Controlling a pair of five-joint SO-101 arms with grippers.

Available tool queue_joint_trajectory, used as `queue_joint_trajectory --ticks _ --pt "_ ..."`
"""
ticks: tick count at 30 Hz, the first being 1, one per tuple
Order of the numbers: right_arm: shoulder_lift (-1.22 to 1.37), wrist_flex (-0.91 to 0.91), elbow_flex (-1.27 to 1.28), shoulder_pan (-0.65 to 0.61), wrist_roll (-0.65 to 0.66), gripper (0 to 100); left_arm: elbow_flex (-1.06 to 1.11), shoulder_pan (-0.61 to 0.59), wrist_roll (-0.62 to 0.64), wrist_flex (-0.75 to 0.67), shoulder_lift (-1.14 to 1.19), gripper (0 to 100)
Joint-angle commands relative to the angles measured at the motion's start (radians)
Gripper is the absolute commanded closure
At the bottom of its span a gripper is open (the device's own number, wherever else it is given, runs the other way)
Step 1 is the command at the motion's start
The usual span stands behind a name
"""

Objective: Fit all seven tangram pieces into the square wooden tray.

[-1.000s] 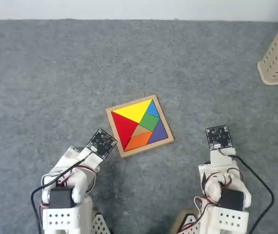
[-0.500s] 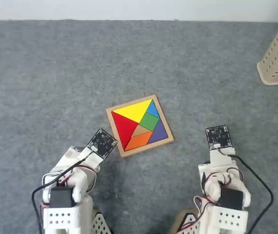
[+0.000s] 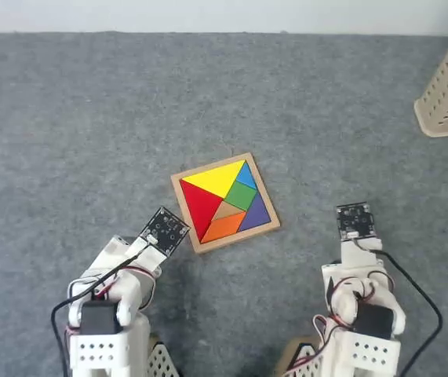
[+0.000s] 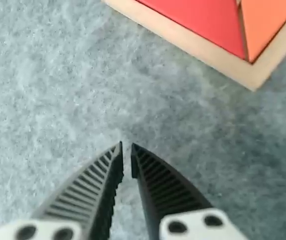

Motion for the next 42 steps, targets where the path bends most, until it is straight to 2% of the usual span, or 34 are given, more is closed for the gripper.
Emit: queue_joint_trajectory --ticks 1,8,27,32,35,42 --pt "-0.027 0.013 0.02 0.073 0.009 99.2 -0.01 0.012 -0.003 0.003 -0.021 97" --pt "-0.027 0.013 0.02 0.074 0.009 99.2 -0.01 0.101 -0.003 0.003 -0.023 97" --pt "-0.027 0.013 0.02 0.064 0.009 99.2 -0.01 0.112 -0.003 0.003 -0.023 97" --pt "-0.027 0.013 0.02 0.062 0.009 99.2 -0.01 0.201 -0.003 0.003 -0.023 97" --pt "-0.024 0.012 0.018 -0.001 0.009 99.2 -0.01 0.239 -0.003 0.003 -0.023 97" --pt "-0.016 0.01 0.017 -0.217 0.009 99.2 -0.01 0.238 -0.003 0.003 -0.021 97"
